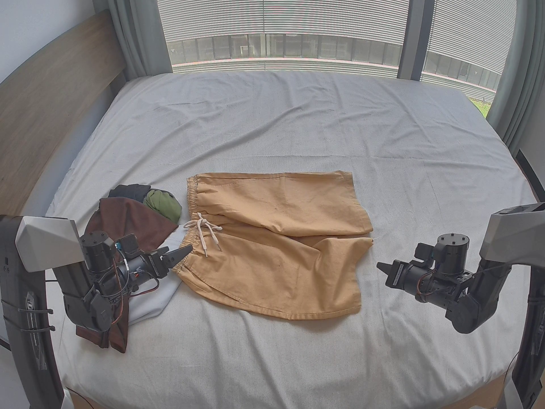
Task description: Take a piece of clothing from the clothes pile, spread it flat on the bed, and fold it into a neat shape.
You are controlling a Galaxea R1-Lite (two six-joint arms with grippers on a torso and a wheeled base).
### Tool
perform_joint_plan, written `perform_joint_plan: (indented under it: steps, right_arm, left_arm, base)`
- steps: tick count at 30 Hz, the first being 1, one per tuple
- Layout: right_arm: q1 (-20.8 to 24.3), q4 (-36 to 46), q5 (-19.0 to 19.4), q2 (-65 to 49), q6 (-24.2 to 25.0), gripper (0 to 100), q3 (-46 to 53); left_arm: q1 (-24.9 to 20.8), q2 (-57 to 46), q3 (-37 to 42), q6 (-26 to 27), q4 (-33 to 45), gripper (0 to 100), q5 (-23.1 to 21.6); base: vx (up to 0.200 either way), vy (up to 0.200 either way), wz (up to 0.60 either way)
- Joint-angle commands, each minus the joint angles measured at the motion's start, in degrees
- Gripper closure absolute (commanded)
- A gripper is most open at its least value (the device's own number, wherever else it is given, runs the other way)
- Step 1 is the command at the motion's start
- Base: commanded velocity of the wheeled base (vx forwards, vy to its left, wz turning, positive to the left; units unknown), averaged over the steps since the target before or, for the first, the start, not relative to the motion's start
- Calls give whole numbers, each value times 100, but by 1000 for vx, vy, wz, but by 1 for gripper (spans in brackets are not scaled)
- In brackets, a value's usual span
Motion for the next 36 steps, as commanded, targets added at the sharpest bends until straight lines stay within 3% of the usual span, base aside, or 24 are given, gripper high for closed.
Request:
perform_joint_plan:
  steps: [1,14,15,36]
  right_arm:
    - [-131,3,6,-68,-23,100,106]
    - [-26,-50,94,679,-41,100,-61]
    - [9,-59,111,793,-41,0,-96]
    - [440,-121,314,1558,-6,0,-439]
  left_arm:
    - [-6,3,2,-3,-1,0,-1]
    - [-15,3,20,6,-1,0,-1]
    - [-15,3,20,6,-1,0,-1]
    - [-6,3,11,6,-1,0,-1]
  base:
    - [0,0,0]
    - [0,0,0]
    - [0,0,0]
    - [0,0,0]
